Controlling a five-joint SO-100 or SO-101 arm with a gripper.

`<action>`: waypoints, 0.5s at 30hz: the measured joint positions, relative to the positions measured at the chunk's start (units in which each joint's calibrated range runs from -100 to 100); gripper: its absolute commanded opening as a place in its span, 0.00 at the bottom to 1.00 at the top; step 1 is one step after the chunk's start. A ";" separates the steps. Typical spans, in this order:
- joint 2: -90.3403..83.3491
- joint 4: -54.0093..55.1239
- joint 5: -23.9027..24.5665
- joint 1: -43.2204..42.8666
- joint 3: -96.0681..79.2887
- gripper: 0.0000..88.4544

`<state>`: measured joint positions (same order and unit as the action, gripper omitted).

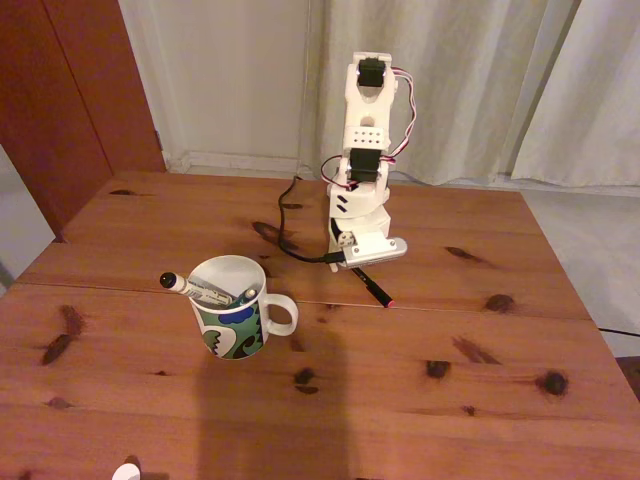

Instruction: Clean up the desk and place the pens and markers into the cup

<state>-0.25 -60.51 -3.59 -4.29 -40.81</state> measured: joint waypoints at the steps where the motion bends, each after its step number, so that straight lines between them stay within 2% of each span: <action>1: 0.00 0.00 0.00 0.00 0.00 0.21; 6: 0.00 0.00 0.00 0.00 0.00 0.20; 8: 0.00 0.00 0.00 0.00 0.00 0.15; 10: 0.00 0.00 0.00 0.00 0.00 0.02; 15: 0.42 0.00 -0.05 0.00 0.00 0.01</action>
<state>0.17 -60.51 -3.64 -4.29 -40.81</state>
